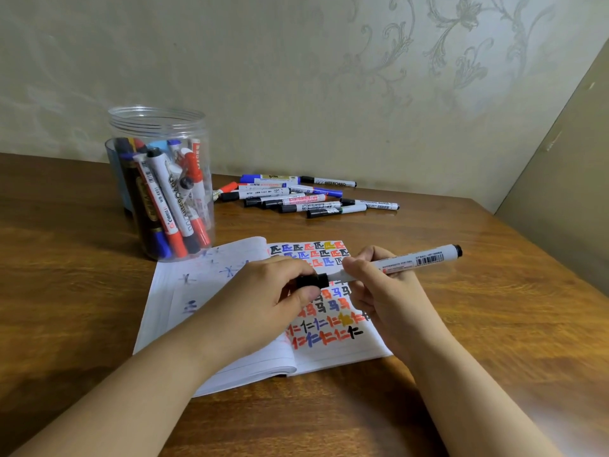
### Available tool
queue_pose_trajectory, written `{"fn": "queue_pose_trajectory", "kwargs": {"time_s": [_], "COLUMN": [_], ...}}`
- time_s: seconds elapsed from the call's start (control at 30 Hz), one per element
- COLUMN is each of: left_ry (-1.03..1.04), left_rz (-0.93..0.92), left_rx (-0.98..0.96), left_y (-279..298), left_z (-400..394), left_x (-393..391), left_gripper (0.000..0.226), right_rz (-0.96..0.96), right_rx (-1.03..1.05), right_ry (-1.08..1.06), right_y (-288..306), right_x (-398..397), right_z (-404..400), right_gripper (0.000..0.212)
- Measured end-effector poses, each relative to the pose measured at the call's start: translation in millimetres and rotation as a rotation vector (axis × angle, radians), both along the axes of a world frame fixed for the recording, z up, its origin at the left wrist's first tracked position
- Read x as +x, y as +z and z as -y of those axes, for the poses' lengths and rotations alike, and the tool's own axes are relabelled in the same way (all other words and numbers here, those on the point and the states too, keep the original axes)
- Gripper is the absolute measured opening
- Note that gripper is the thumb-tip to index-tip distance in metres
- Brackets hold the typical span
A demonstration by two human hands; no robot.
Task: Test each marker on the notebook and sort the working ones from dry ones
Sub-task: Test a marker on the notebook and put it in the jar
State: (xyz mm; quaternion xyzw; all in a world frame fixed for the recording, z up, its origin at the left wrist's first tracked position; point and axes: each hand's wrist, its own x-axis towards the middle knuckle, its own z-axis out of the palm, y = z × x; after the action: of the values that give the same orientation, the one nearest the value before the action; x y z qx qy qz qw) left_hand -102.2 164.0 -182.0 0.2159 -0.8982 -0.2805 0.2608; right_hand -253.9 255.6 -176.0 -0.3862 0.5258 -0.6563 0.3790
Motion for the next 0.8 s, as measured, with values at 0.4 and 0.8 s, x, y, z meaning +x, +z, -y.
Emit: {"fn": "queue_pose_trajectory", "kwargs": {"time_s": [0.4, 0.8], "left_ry": [-0.025, -0.024], "left_rz": [-0.027, -0.085], "left_rx": [0.008, -0.01], "left_y": [2, 0], "left_z": [-9, -12], "left_x": [-1, -3], "left_gripper": [0.014, 0.008], "right_rz": [0.095, 0.091], "right_rx": [-0.047, -0.076], "right_ry": [0.074, 0.024], "right_y": [-9, -12], "right_x": [12, 21], "right_z": [2, 3], "right_gripper": [0.031, 0.028]}}
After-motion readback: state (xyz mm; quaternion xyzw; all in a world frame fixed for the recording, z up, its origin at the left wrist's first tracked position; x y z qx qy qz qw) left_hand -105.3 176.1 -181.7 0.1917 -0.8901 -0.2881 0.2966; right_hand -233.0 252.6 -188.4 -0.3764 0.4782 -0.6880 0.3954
